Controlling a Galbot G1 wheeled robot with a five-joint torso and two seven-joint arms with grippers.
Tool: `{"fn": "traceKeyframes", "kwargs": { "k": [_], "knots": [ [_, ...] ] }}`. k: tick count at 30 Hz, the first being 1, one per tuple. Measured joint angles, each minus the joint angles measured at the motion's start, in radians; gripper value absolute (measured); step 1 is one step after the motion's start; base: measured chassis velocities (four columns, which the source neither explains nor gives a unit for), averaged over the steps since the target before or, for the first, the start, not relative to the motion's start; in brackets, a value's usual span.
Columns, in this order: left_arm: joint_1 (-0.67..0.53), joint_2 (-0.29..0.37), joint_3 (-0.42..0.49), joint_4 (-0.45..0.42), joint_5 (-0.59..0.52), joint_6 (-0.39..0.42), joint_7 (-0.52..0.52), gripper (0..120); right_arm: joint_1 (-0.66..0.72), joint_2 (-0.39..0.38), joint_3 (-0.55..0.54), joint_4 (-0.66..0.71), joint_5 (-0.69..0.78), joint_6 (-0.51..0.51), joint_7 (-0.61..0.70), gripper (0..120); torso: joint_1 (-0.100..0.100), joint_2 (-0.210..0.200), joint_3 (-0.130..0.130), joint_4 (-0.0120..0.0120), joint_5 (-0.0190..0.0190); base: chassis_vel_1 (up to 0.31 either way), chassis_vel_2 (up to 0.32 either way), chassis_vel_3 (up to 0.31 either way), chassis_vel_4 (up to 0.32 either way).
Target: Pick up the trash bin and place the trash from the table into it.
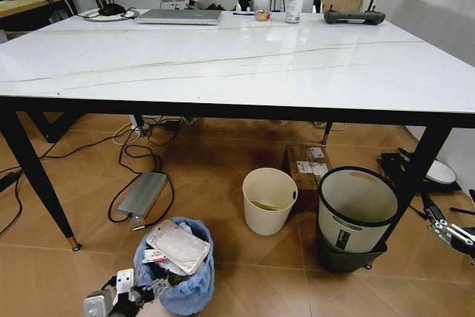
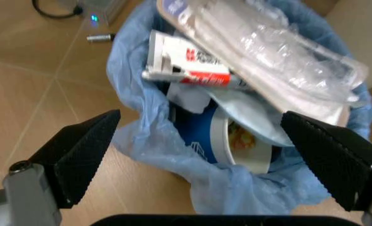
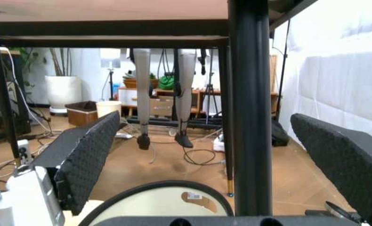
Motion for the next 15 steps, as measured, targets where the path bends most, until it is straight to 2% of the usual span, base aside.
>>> {"fn": "traceKeyframes", "kwargs": {
  "k": [3,7,12,14,15],
  "knots": [
    [0.012,0.01,-0.022,-0.046,0.023,-0.011,-0.003,100,0.0,0.0,0.0,0.0,0.0,0.0,0.0,100,0.0,0.0,0.0,-0.0001,0.0,0.0,0.0,0.0,0.0],
    [0.008,0.004,-0.03,-0.065,0.072,-0.03,0.001,100,0.0,0.0,0.0,0.0,0.0,0.0,0.0,100,0.0,0.0,0.0,-0.0002,0.0,0.0,0.0,0.0,0.0],
    [-0.013,-0.018,-0.027,-0.054,0.234,-0.105,0.054,100,0.0,0.0,0.0,0.0,0.0,0.0,0.0,100,0.0,0.0,0.0,-0.0001,-0.0002,0.0,0.0,0.0,0.0],
    [-0.022,-0.024,-0.025,-0.049,0.321,-0.161,0.091,100,0.0,0.0,0.0,0.0,0.0,0.0,0.0,100,0.0,0.0,0.0,-0.0001,-0.0002,0.0,0.0,0.0,0.0],
    [-0.022,-0.024,-0.025,-0.049,0.321,-0.161,0.091,100,0.0,0.0,0.0,0.0,0.0,0.0,0.0,100,0.0,0.0,0.0,-0.0001,-0.0002,0.0,0.0,0.0,0.0]
  ]
}}
